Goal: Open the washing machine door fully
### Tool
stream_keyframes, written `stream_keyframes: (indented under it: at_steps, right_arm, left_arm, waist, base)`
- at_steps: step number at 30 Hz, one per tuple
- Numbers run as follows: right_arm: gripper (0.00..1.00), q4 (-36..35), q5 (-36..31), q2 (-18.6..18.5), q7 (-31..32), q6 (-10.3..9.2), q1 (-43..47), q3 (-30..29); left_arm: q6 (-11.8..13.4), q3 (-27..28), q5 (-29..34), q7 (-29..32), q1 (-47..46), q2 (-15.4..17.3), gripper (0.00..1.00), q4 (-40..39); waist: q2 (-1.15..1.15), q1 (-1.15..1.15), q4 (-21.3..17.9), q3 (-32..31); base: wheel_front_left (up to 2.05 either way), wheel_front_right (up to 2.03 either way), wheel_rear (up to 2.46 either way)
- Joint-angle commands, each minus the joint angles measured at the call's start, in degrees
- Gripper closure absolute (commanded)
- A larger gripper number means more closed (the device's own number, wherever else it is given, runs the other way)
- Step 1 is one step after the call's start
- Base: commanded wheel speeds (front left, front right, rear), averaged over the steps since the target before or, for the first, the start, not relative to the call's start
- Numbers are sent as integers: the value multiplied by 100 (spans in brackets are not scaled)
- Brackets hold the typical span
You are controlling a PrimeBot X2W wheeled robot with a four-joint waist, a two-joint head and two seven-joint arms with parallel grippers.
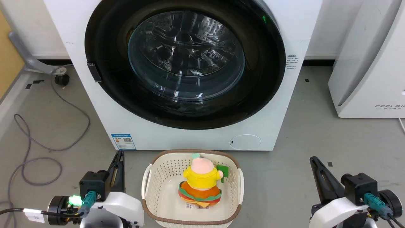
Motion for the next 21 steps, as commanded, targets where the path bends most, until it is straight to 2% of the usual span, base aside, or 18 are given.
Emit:
stream_keyframes:
  at_steps: [1, 17, 18, 21]
  right_arm:
    - [100, -27, -44, 0, 4, -4, -67, -1]
    - [100, -27, -44, 0, 4, -4, -67, -1]
    - [0, 1, 2, 0, 0, 0, 1, 0]
    - [0, 14, 13, 0, -11, 0, 4, 1]
  left_arm:
    - [-32, 9, 14, 2, 106, 2, 100, -25]
    - [-32, 9, 14, 2, 106, 2, 100, -25]
    - [1, 0, -2, 0, 0, 0, 0, 1]
    - [2, -13, -10, -12, -1, 0, 0, 15]
  waist:
    - [0, 0, 0, 0]
    - [0, 0, 0, 0]
    - [0, 0, 0, 0]
    - [0, 0, -1, 1]
  base:
    - [0, 0, 0]
    - [0, 0, 0]
    - [0, 0, 0]
    - [0, 0, 0]
